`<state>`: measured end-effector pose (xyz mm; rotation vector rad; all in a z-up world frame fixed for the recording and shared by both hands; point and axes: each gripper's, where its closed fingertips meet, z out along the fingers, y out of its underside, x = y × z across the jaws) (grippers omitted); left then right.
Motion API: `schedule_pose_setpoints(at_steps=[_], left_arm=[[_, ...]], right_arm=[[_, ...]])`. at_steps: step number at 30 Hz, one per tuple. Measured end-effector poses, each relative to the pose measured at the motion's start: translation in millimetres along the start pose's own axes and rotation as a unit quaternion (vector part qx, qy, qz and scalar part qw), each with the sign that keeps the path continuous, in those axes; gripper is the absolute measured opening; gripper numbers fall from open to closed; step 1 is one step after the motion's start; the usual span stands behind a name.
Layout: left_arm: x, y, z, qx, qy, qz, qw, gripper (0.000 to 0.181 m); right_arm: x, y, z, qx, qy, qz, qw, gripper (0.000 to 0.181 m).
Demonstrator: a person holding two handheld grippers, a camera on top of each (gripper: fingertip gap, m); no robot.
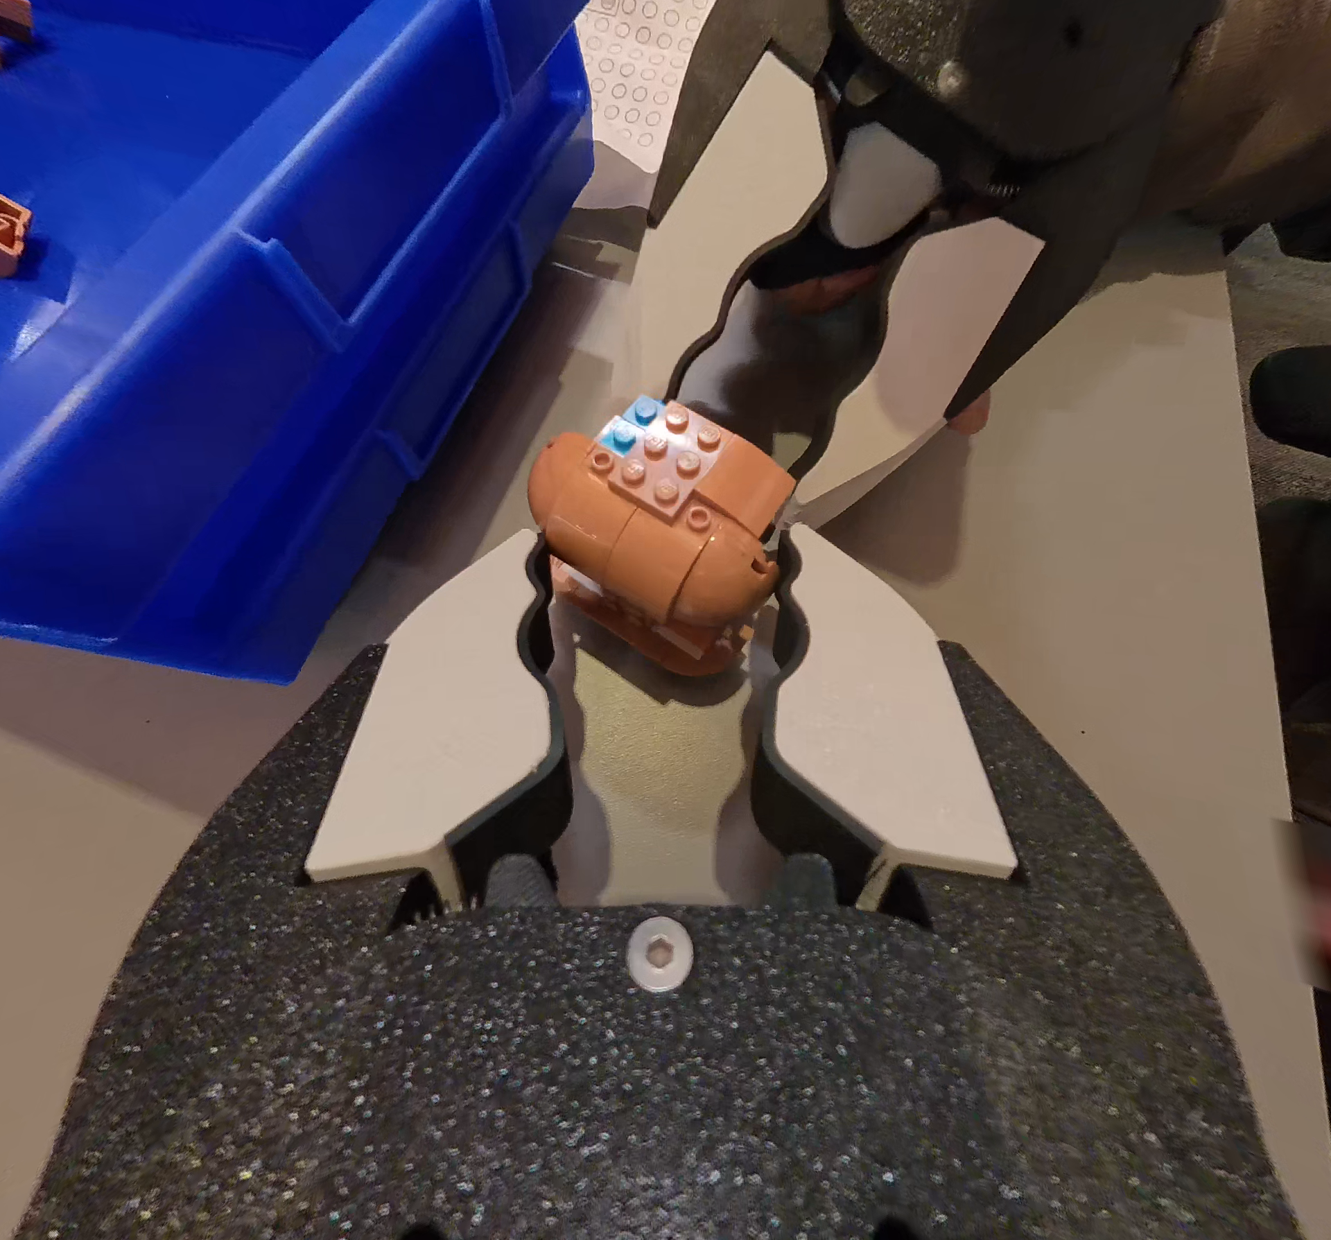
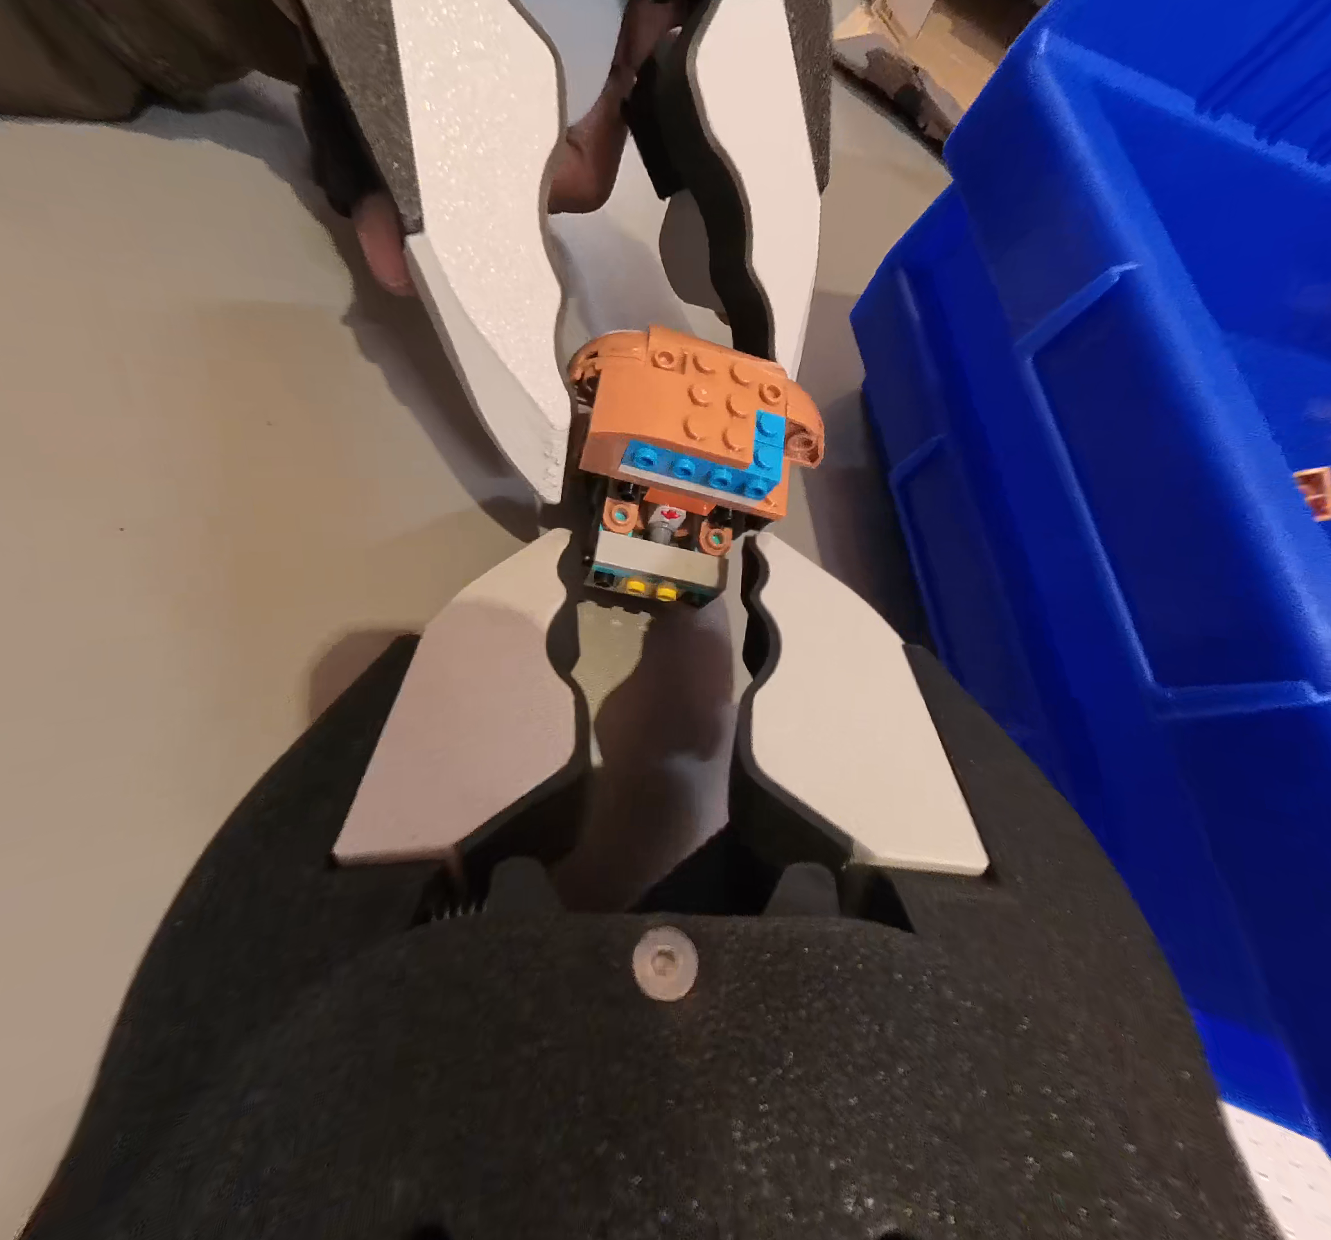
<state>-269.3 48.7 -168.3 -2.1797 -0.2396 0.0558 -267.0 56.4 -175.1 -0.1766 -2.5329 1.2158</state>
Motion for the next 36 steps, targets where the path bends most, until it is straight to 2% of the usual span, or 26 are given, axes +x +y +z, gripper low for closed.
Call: schedule_pose_setpoints(at_steps=[5, 10, 18, 21, 25, 36], left_arm=[[-0.6, 1.6, -0.6, -0.001, -0.003, 0.012, 1.0, 0.061], [0.4, -9.8, -6.4, 0.028, -0.015, 0.031, 0.999, 0.073], [-5.8, -7.8, -0.8, 0.015, -0.031, -0.03, 0.999, 0.077], [-3.1, -5.8, 0.2, 0.009, -0.015, -0.052, 0.998, 0.068], [-3.1, -5.1, -0.9, 0.011, 0.0, -0.077, 0.997, 0.062], [1.1, -3.1, -2.8, 0.006, 0.025, -0.067, 0.997, 0.062]], right_arm=[[-2.0, 0.2, 1.3, -0.001, -0.016, 0.05, 0.999, 0.038], [0.4, 5.4, 3.4, -0.027, 0.014, 0.018, 0.999, 0.038], [6.0, -0.6, 5.4, -0.043, 0.099, -0.025, 0.994, 0.038], [8.3, -0.4, 5.7, -0.05, 0.121, -0.038, 0.991, 0.038], [9.6, -1.4, 4.9, -0.04, 0.115, -0.022, 0.992, 0.038], [6.9, -5.1, -1.8, -0.009, 0.076, -0.055, 0.996, 0.037]])
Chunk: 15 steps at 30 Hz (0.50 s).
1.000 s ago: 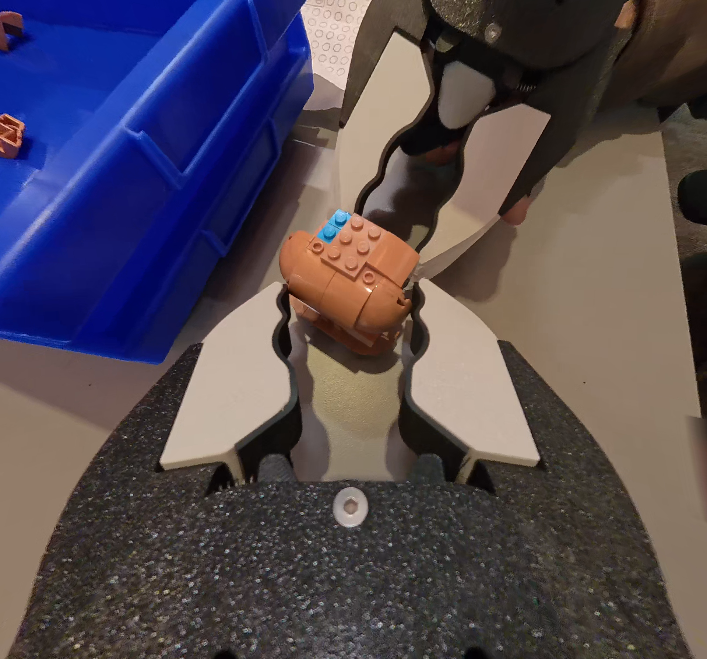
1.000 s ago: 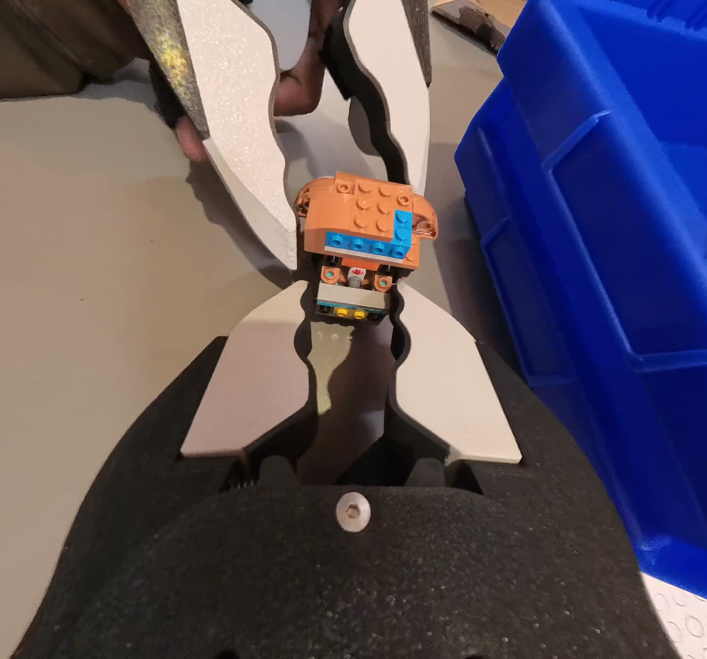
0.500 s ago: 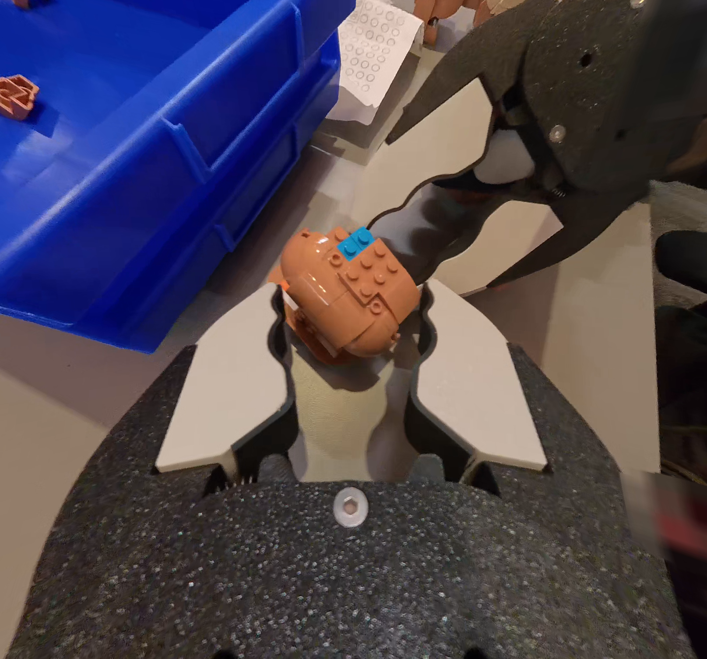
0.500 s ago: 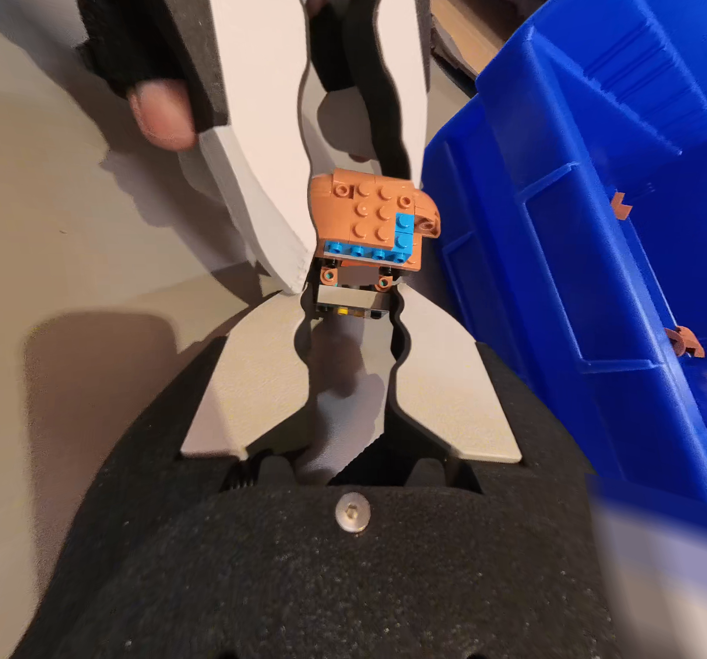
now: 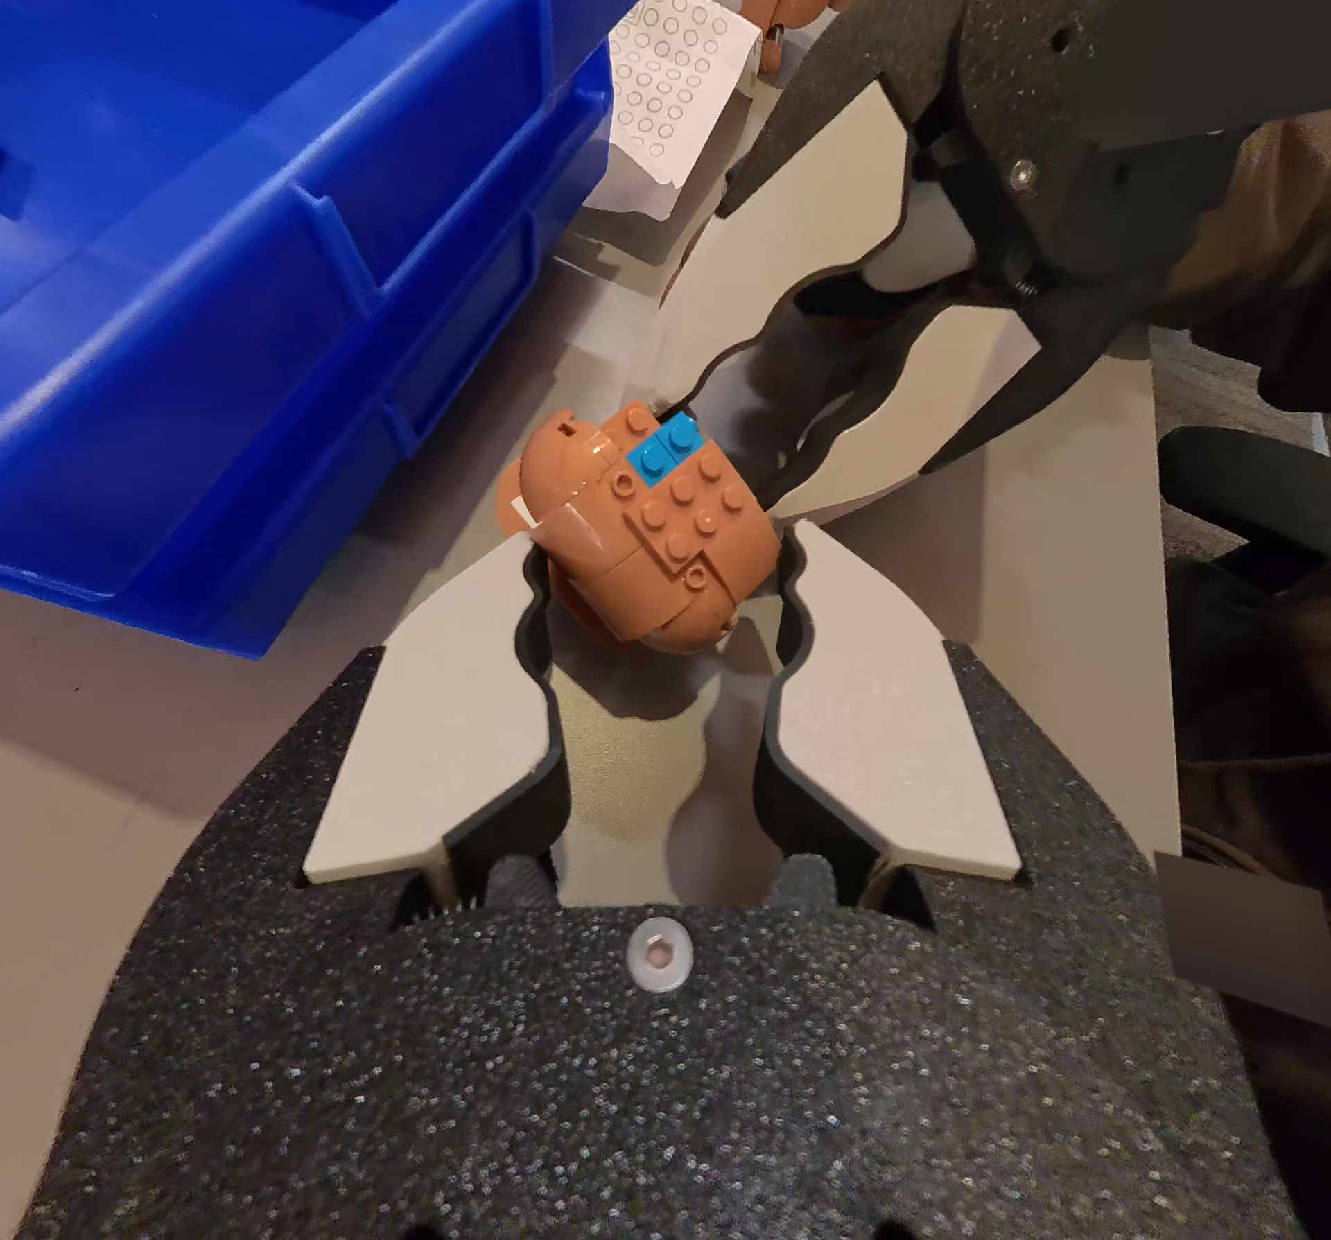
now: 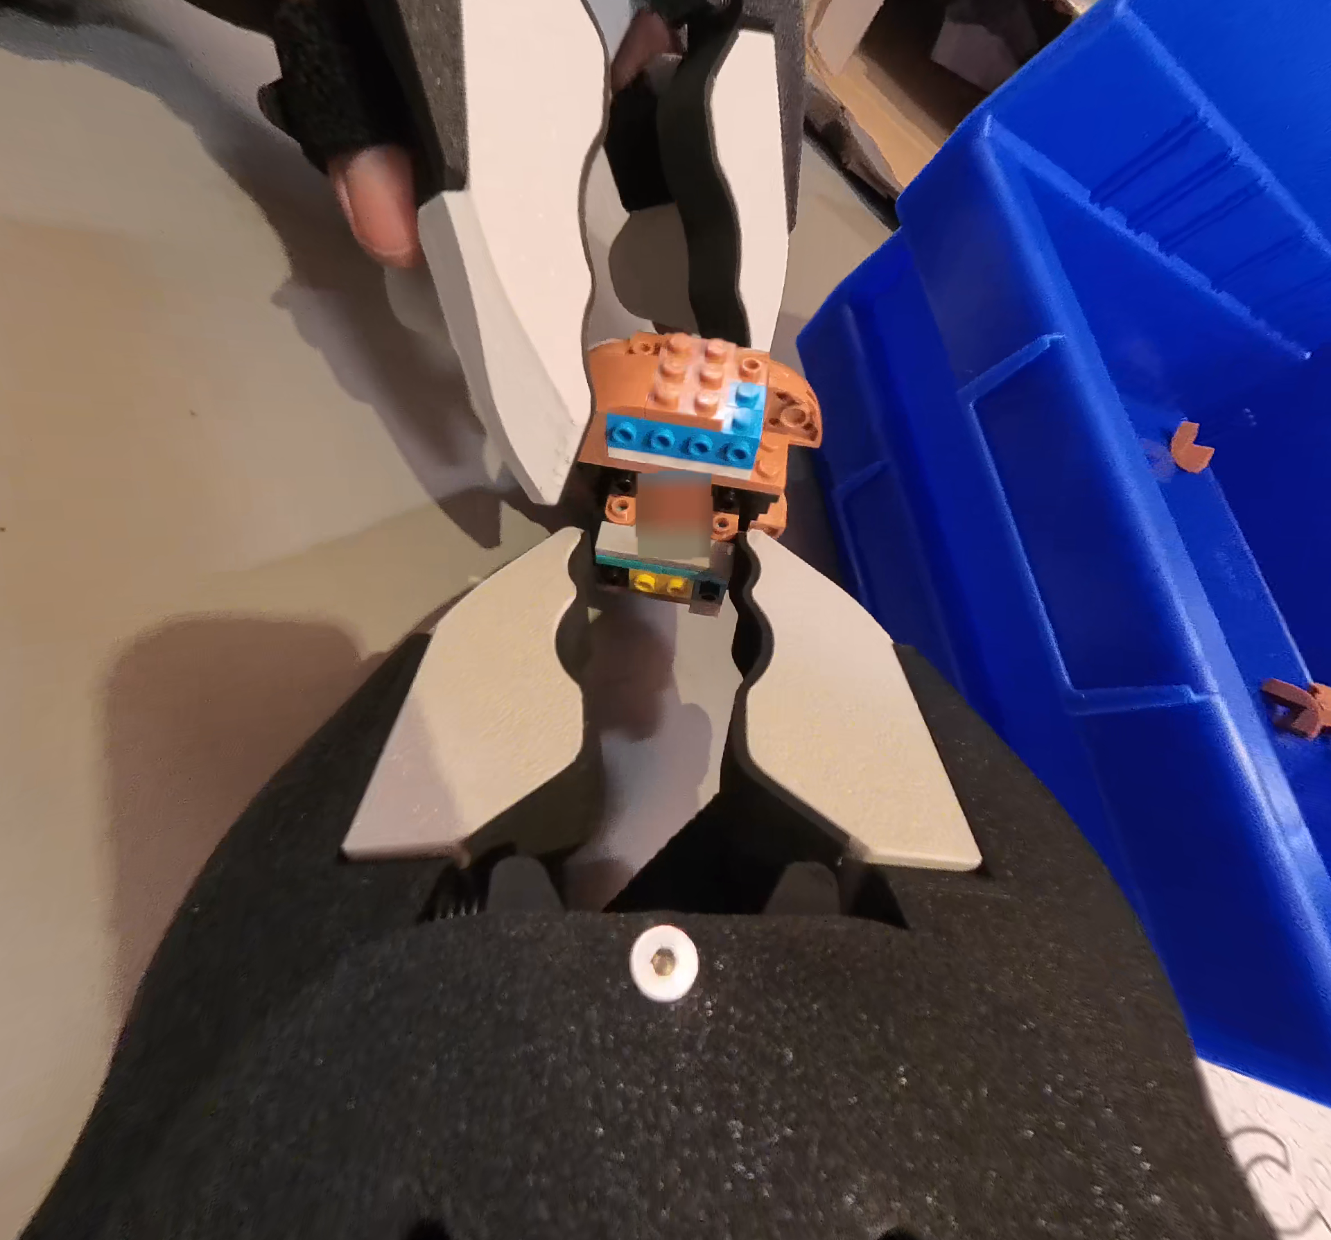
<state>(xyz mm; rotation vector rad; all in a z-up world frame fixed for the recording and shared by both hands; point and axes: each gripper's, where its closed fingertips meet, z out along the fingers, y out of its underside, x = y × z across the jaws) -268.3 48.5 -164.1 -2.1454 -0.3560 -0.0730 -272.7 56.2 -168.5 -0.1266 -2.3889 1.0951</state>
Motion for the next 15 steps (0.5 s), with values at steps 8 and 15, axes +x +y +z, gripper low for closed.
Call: schedule_pose_setpoints(at_steps=[8, 15], left_arm=[[4.0, 0.5, 0.2, 0.0, 0.018, -0.002, 1.0, 0.062], [6.6, 0.8, 0.6, -0.001, 0.028, 0.003, 1.0, 0.062]], right_arm=[[-3.1, -1.1, -4.3, 0.02, -0.038, 0.005, 0.999, 0.037], [-5.4, -1.1, -7.5, 0.036, -0.067, 0.007, 0.997, 0.037]])
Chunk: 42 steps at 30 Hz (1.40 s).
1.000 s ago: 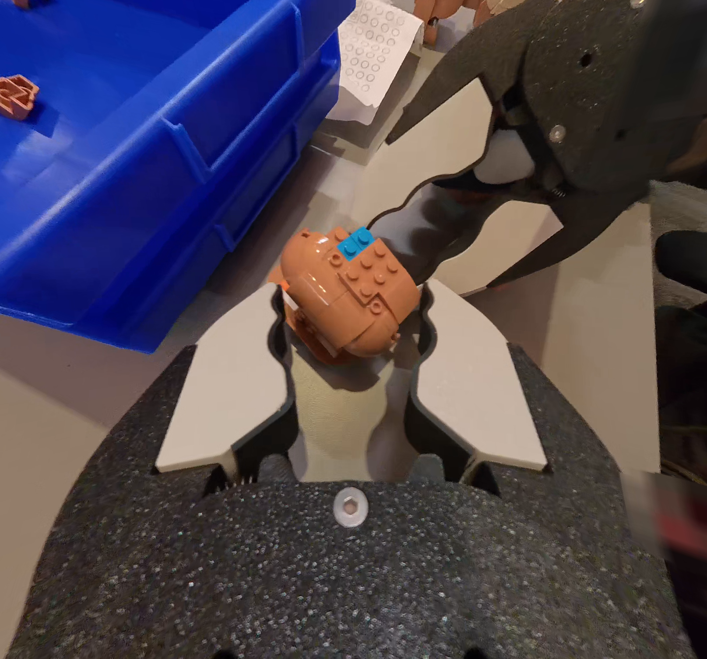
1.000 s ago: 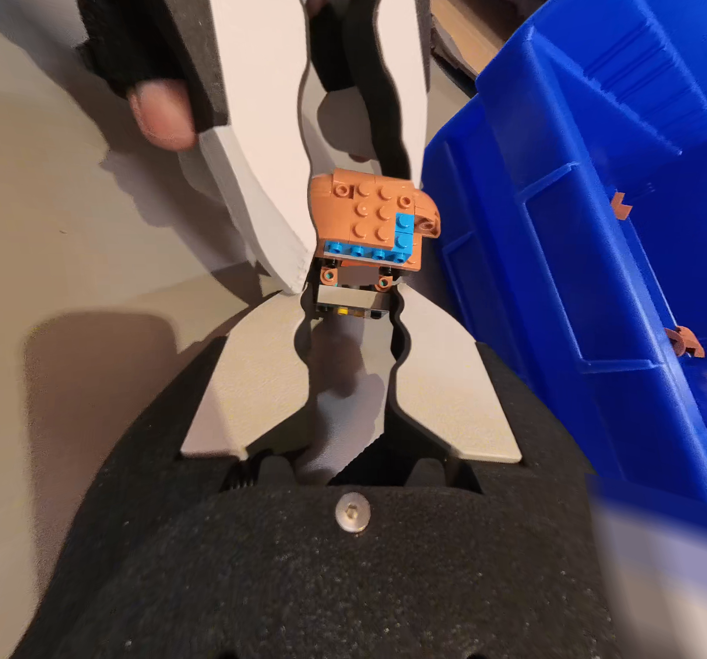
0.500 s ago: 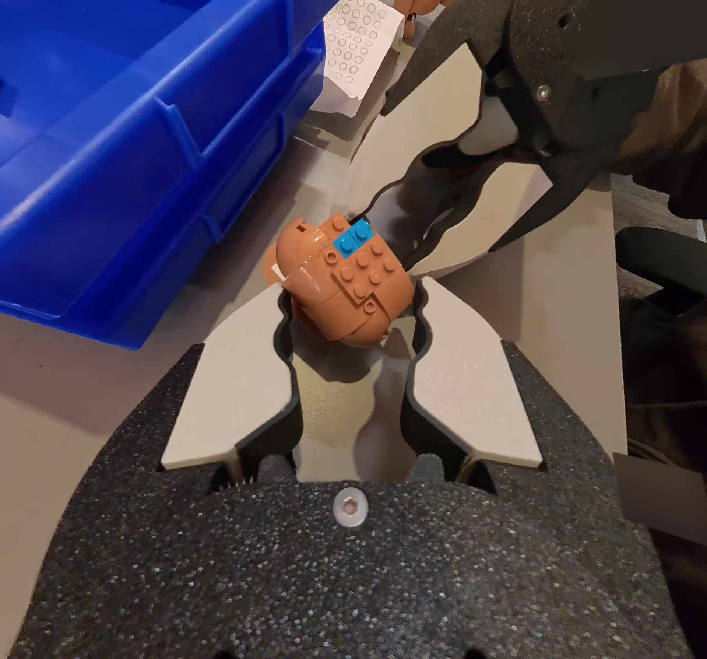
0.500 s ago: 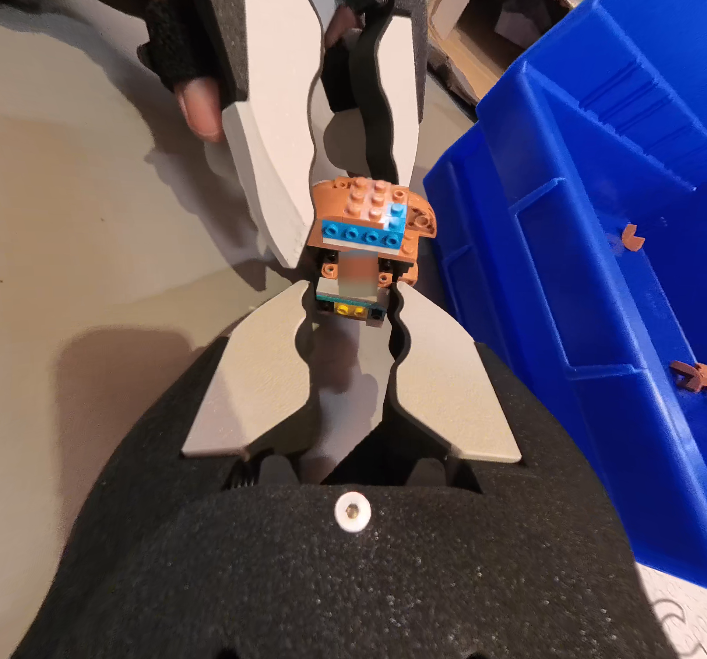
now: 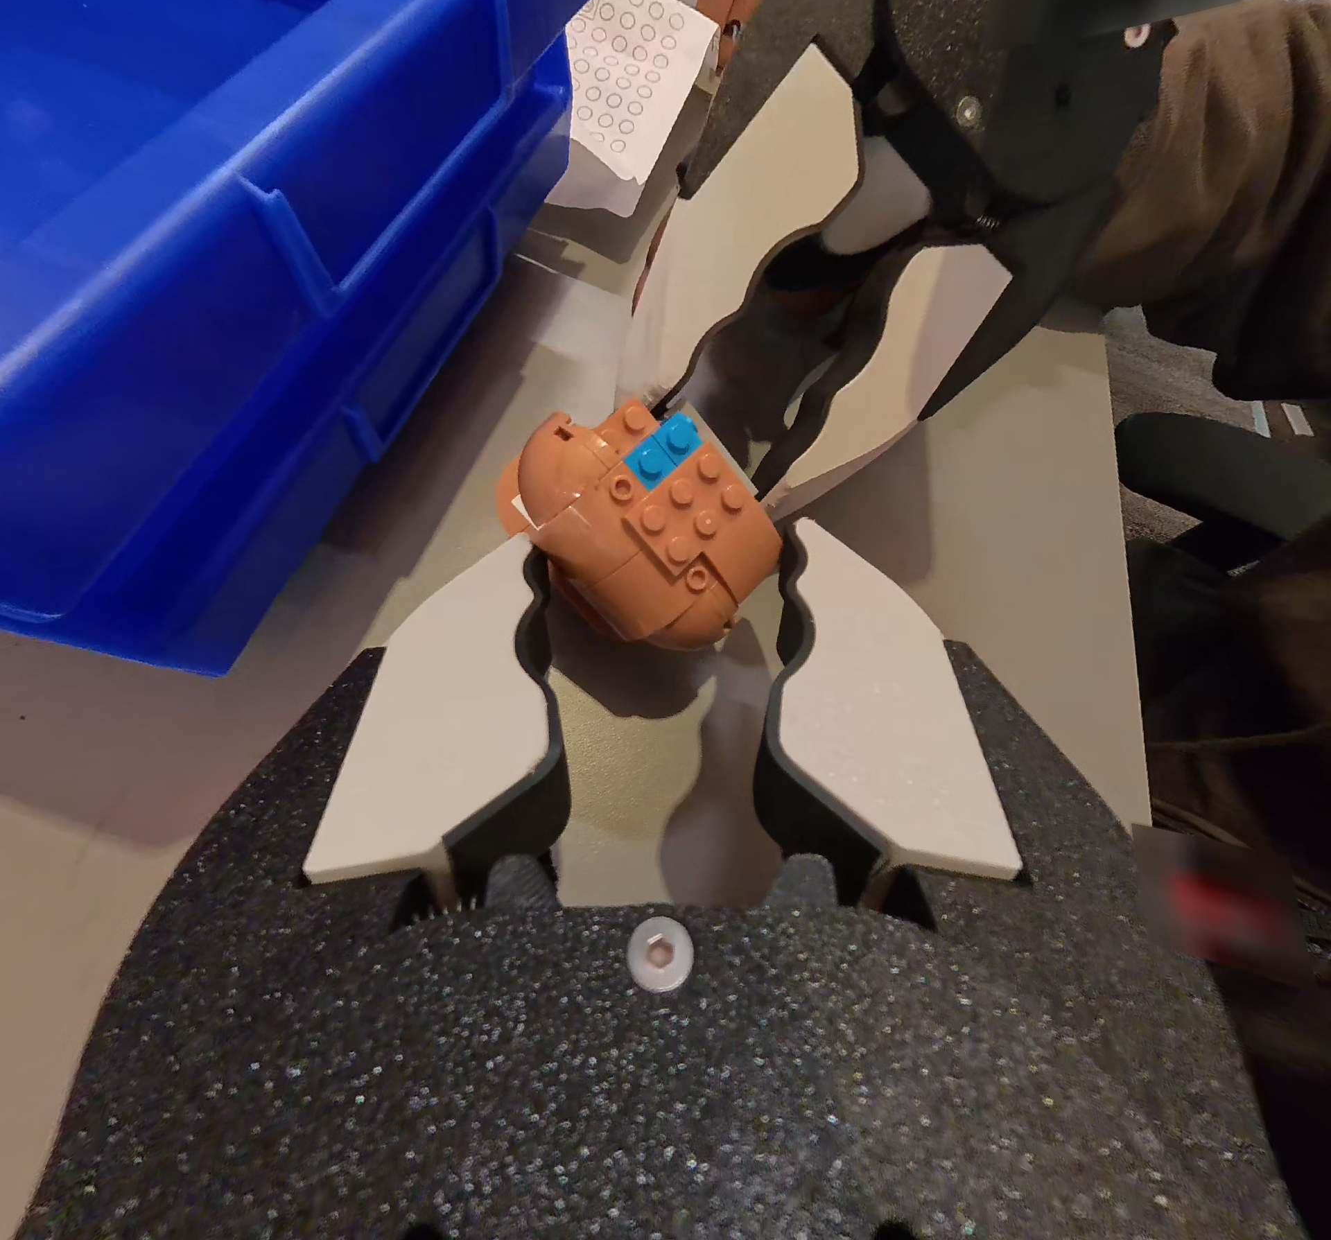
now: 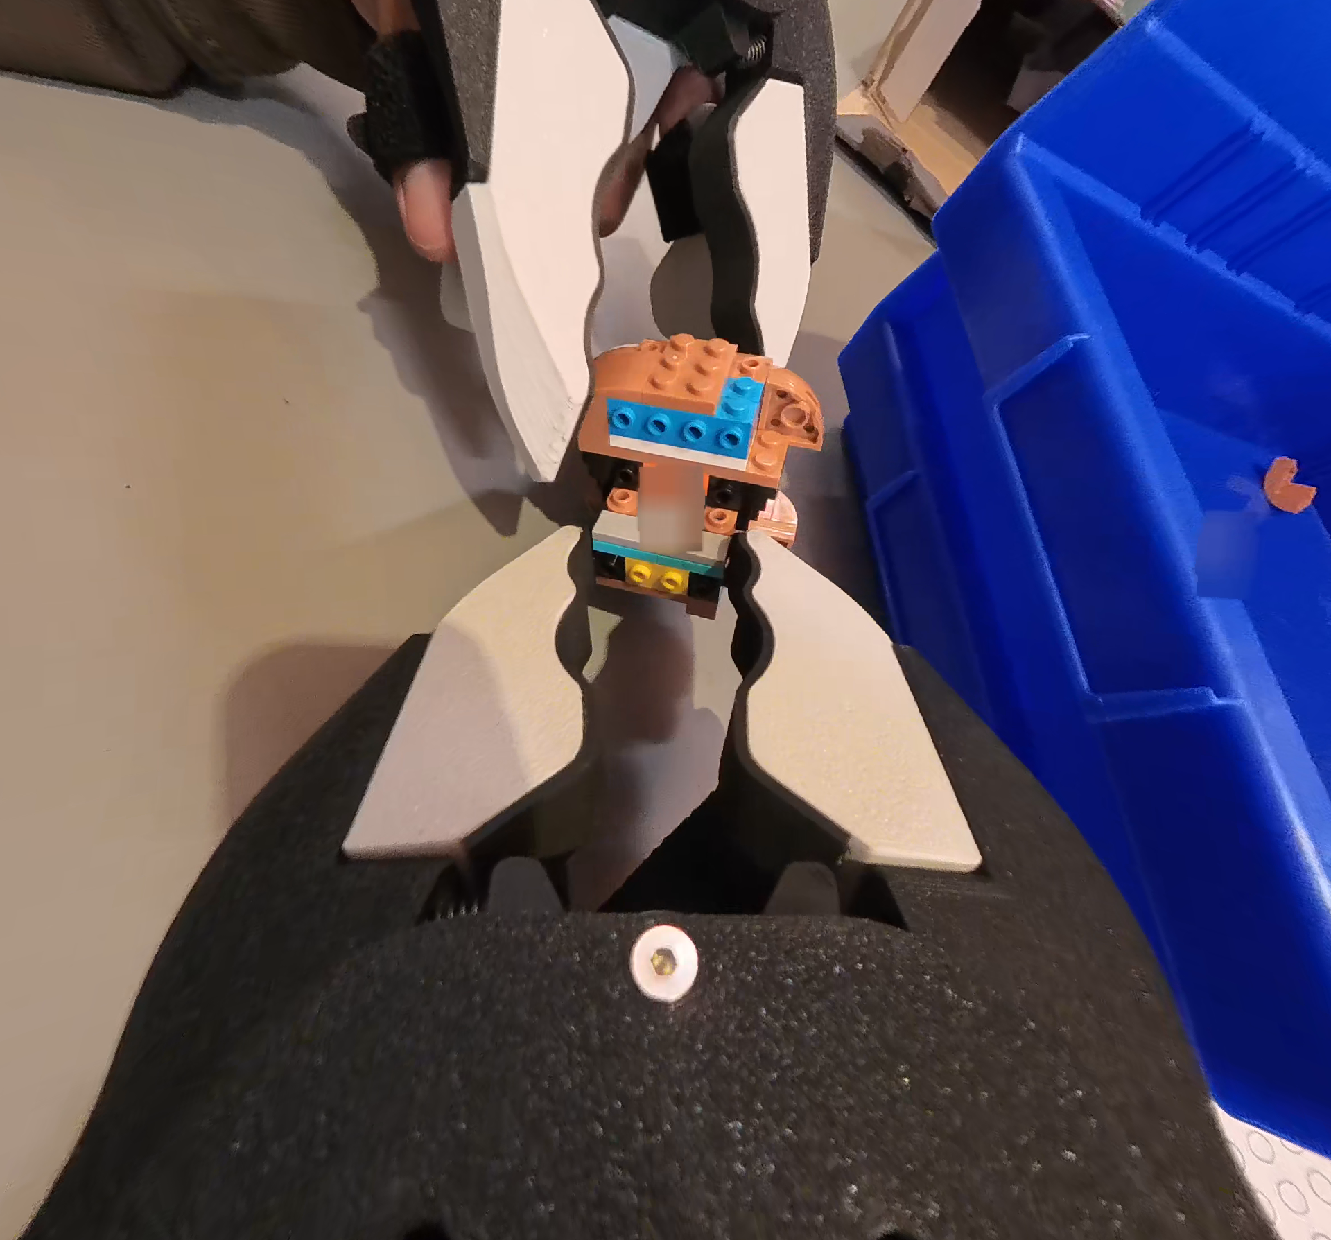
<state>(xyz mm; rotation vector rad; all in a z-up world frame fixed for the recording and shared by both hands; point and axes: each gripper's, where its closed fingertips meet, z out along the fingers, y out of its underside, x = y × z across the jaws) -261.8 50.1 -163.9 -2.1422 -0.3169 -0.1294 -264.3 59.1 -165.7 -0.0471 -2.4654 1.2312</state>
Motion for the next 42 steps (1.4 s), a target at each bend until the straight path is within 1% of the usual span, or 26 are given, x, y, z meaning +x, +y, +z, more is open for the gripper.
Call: schedule_pose_setpoints(at_steps=[3, 5, 8, 10, 13, 14, 16, 21, 24, 26, 27, 29, 31, 33, 34, 38, 42], left_arm=[[0.8, 0.4, 0.1, -0.001, 0.002, 0.004, 1.0, 0.062], [-1.5, 0.2, -0.3, 0.0, -0.007, 0.008, 1.0, 0.062], [-3.6, 3.3, -3.4, -0.008, -0.015, 0.034, 0.999, 0.059], [-1.9, 4.3, -4.1, -0.012, -0.013, 0.052, 0.999, 0.059], [4.9, 6.6, -4.3, -0.019, 0.0, 0.081, 0.997, 0.059], [7.6, 7.5, -4.2, -0.022, 0.004, 0.094, 0.995, 0.059], [14.2, 9.0, -3.1, -0.026, 0.014, 0.121, 0.992, 0.059], [31.0, 15.9, 0.3, -0.041, 0.04, 0.188, 0.98, 0.059], [34.3, 16.9, 0.9, -0.042, 0.043, 0.207, 0.977, 0.058], [34.4, 17.2, 1.0, -0.042, 0.042, 0.214, 0.975, 0.059], [33.8, 17.1, 0.8, -0.041, 0.039, 0.219, 0.974, 0.058], [27.9, 14.6, 1.1, -0.036, 0.021, 0.221, 0.974, 0.058], [17.6, 11.0, -0.6, -0.029, -0.005, 0.208, 0.978, 0.052], [5.7, 6.0, -3.3, -0.021, -0.039, 0.193, 0.98, 0.048], [4.1, 3.3, -5.2, -0.014, -0.045, 0.189, 0.981, 0.047], [3.9, -8.3, -11.8, 0.021, -0.06, 0.198, 0.978, 0.049], [3.8, -4.5, -5.1, 0.007, -0.068, 0.21, 0.975, 0.054]], right_arm=[[-1.1, -0.2, -1.0, 0.004, -0.008, -0.002, 1.0, 0.037], [0.4, -0.1, 0.3, 0.004, 0.001, -0.005, 1.0, 0.037], [0.2, -0.2, 4.0, -0.004, 0.02, -0.023, 1.0, 0.037], [-2.7, 0.7, 3.9, -0.007, 0.012, -0.038, 0.999, 0.038], [-7.6, 5.7, -0.2, -0.015, -0.028, -0.027, 0.999, 0.057], [-9.0, 7.4, -2.6, -0.017, -0.043, -0.022, 0.999, 0.061], [-11.0, 4.6, -9.4, -0.004, -0.062, -0.021, 0.998, 0.061], [-13.5, -17.1, -22.8, 0.06, -0.078, -0.013, 0.995, 0.057], [-18.9, -10.5, -17.9, 0.043, -0.083, -0.032, 0.995, 0.051], [-26.1, -12.0, -16.6, 0.052, -0.094, -0.044, 0.993, 0.04], [-26.2, -13.3, -16.1, 0.057, -0.089, -0.045, 0.993, 0.039], [-21.8, -11.7, -14.9, 0.052, -0.076, -0.044, 0.995, 0.038], [-12.3, -9.2, -15.0, 0.043, -0.053, -0.036, 0.997, 0.036], [-1.2, -9.9, -16.4, 0.043, -0.033, -0.006, 0.999, 0.035], [2.0, -10.4, -17.2, 0.044, -0.03, 0.008, 0.999, 0.035], [6.5, -9.9, -15.9, 0.037, -0.014, 0.026, 0.999, 0.035], [1.9, -13.4, -12.7, 0.036, -0.01, 0.024, 0.999, 0.035]])
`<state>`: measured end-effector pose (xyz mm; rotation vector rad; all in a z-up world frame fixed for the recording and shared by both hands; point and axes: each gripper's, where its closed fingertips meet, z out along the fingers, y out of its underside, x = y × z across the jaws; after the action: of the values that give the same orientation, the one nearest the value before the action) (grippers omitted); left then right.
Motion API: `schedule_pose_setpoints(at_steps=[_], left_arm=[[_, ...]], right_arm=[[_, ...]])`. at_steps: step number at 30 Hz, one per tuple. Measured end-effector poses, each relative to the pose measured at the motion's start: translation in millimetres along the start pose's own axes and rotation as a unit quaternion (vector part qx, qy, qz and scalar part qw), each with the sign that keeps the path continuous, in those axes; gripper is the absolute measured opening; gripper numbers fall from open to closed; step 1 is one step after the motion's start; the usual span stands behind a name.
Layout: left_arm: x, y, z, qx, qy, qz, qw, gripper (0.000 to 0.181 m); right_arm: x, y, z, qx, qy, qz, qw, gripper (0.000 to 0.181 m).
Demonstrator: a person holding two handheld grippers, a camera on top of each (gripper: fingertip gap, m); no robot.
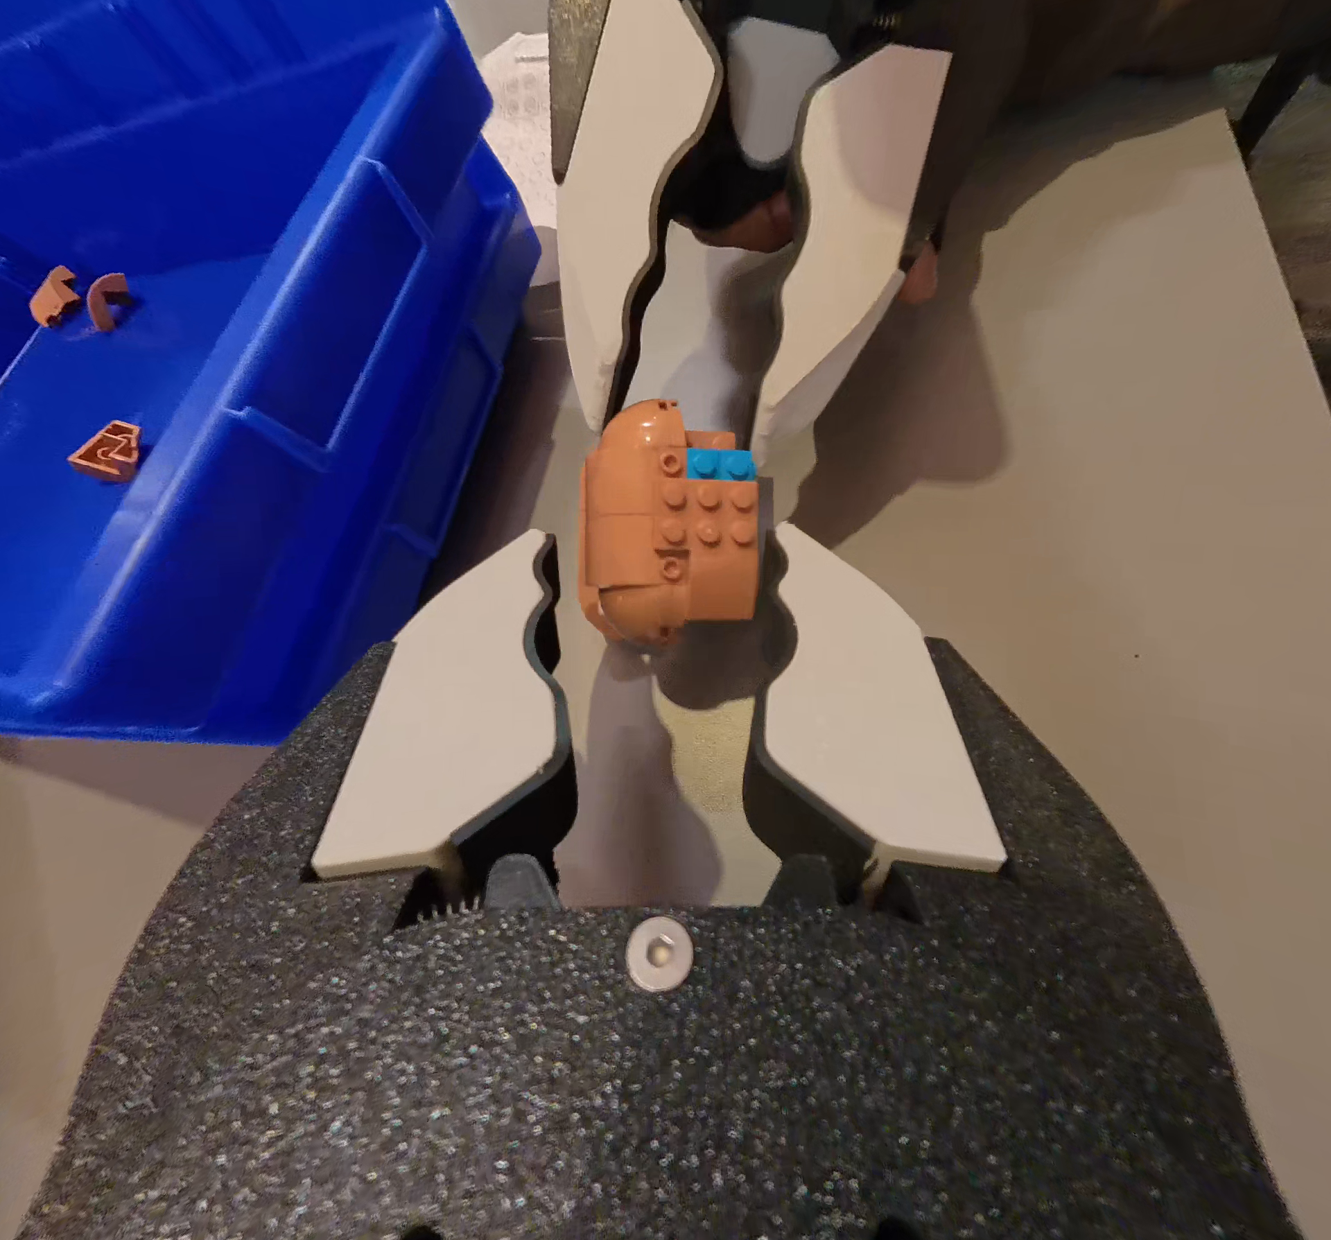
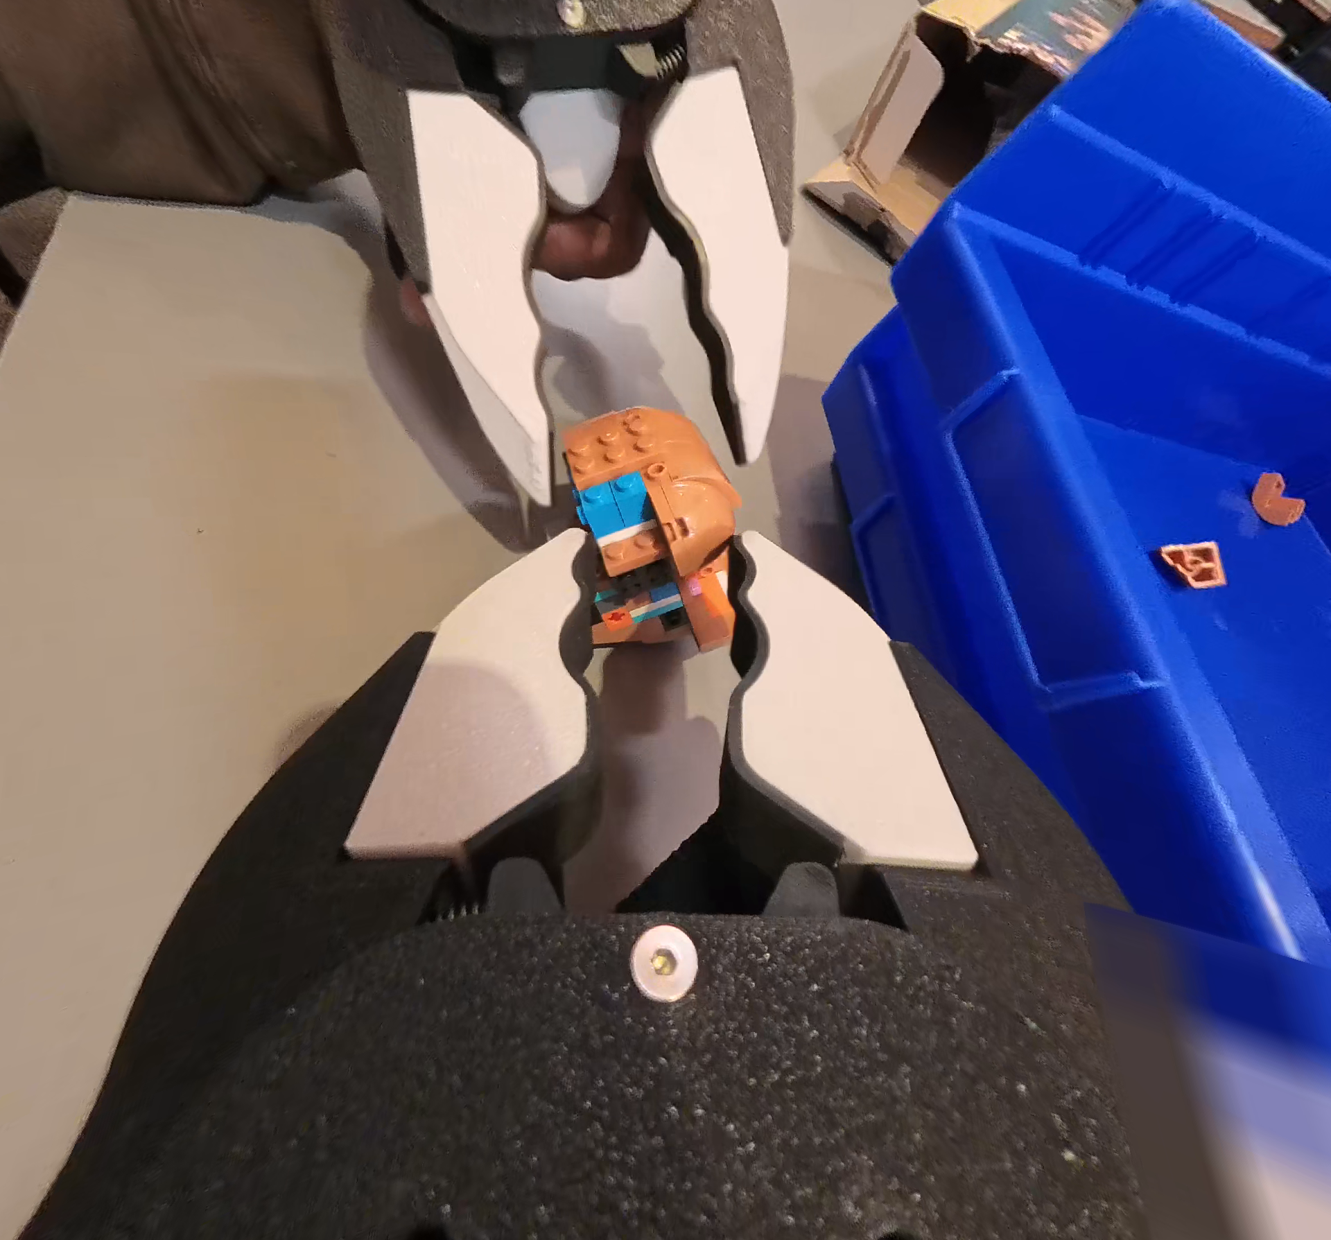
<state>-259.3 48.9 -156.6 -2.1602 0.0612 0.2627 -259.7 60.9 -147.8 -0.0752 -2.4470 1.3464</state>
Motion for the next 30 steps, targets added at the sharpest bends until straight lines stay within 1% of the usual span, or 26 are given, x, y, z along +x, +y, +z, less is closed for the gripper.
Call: schedule_pose_setpoints(at_steps=[2, 3, 6, 9, 11, 14, 15, 16, 22, 25, 28, 30], left_arm=[[5.9, 1.6, 4.5, -0.007, 0.011, 0.011, 1.0, 0.055], [10.4, 1.5, 5.9, -0.008, 0.02, 0.019, 1.0, 0.051], [14.0, 1.3, 6.8, -0.011, 0.022, 0.041, 0.999, 0.049], [15.7, 1.4, 6.2, -0.015, 0.025, 0.048, 0.998, 0.049], [18.1, 0.7, 6.1, -0.015, 0.03, 0.053, 0.998, 0.049], [22.2, -0.9, 6.6, -0.011, 0.038, 0.06, 0.997, 0.049], [22.4, -0.7, 6.3, -0.012, 0.038, 0.063, 0.997, 0.049], [22.3, -0.4, 5.9, -0.012, 0.038, 0.064, 0.997, 0.049], [24.8, -1.9, 6.5, -0.01, 0.041, 0.075, 0.996, 0.049], [26.1, -2.7, 7.0, -0.01, 0.039, 0.085, 0.996, 0.049], [27.4, -3.7, 7.6, -0.009, 0.038, 0.095, 0.995, 0.049], [27.9, -3.9, 7.5, -0.009, 0.038, 0.099, 0.994, 0.049]], right_arm=[[-6.4, -0.5, 2.1, -0.002, -0.006, -0.018, 1.0, 0.035], [-8.2, 0.3, 2.6, -0.007, -0.006, -0.031, 0.999, 0.035], [-11.3, 2.2, -0.7, -0.018, -0.013, -0.066, 0.998, 0.034], [-11.3, -5.2, -8.3, 0.001, -0.013, -0.088, 0.996, 0.034], [-9.2, -6.7, -11.2, 0.0, -0.002, -0.109, 0.994, 0.033], [-13.2, -4.6, -8.3, -0.01, 0.011, -0.159, 0.987, 0.027], [-15.8, -4.5, -7.4, -0.012, 0.012, -0.173, 0.985, 0.022], [-16.3, -5.2, -7.2, -0.012, 0.017, -0.183, 0.983, 0.022], [-18.8, -5.7, -8.4, -0.022, 0.025, -0.219, 0.975, 0.023], [-18.0, -6.4, -10.2, -0.031, 0.035, -0.241, 0.969, 0.028], [-18.4, -5.8, -12.2, -0.037, 0.03, -0.238, 0.97, 0.027], [-17.5, -6.9, -14.0, -0.033, 0.027, -0.23, 0.972, 0.023]])
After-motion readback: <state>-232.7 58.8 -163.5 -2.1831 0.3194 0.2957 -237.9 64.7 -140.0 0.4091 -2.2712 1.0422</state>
